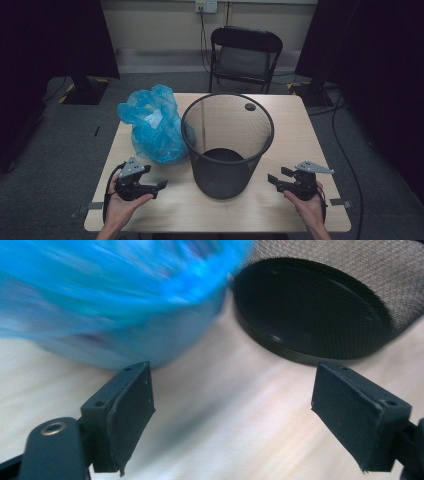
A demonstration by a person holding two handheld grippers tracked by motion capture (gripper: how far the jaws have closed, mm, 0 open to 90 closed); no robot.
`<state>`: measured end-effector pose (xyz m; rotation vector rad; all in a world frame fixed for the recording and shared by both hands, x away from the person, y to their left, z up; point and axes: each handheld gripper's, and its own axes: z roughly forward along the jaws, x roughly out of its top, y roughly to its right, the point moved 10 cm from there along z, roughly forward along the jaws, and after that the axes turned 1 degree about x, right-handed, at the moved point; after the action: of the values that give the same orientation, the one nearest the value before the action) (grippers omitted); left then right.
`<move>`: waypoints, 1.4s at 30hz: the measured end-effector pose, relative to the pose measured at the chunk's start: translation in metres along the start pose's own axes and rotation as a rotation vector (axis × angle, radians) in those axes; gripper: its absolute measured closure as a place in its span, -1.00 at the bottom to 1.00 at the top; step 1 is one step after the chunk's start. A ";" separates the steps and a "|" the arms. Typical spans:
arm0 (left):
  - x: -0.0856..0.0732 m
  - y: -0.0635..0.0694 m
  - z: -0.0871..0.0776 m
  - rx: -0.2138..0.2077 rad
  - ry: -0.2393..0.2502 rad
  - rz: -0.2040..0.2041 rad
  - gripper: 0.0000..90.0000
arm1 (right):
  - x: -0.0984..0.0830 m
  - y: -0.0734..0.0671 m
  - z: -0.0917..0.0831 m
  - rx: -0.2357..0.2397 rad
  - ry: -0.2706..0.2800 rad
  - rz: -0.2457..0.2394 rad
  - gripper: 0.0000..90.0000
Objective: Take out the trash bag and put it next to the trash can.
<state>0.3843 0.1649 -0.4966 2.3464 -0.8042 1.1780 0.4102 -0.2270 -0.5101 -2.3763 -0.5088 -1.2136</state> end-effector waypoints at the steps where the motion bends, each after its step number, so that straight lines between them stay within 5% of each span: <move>1: -0.002 0.004 0.003 -0.013 -0.008 0.001 -0.63 | -0.001 -0.001 -0.001 0.002 -0.002 -0.003 -0.32; 3: -0.007 0.008 0.009 0.009 -0.026 0.030 -0.63 | -0.002 -0.002 -0.002 -0.003 -0.006 -0.004 -0.34; 9: -0.016 0.024 0.026 0.000 -0.062 0.014 -0.63 | -0.016 -0.003 -0.004 -0.020 -0.038 -0.015 -0.40; 14: -0.028 0.027 0.041 0.002 -0.110 -0.007 -0.63 | -0.028 -0.003 0.002 -0.031 -0.078 -0.012 -0.45; 20: -0.044 0.025 0.055 0.010 -0.195 0.023 -0.63 | -0.042 0.002 0.013 -0.088 -0.138 -0.020 -0.51; 27: -0.047 0.027 0.061 0.057 -0.202 0.080 -0.68 | -0.050 0.003 0.021 -0.144 -0.189 -0.058 -0.55; 32: -0.046 0.027 0.065 0.066 -0.186 0.075 -0.81 | -0.052 0.001 0.024 -0.182 -0.180 -0.105 -0.65; 42: -0.046 0.026 0.070 0.072 -0.175 0.070 -1.00 | -0.052 0.001 0.026 -0.194 -0.163 -0.102 -0.70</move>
<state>0.3866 0.1203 -0.5720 2.5269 -0.9231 1.0556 0.3991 -0.2208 -0.5673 -2.6580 -0.5945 -1.1653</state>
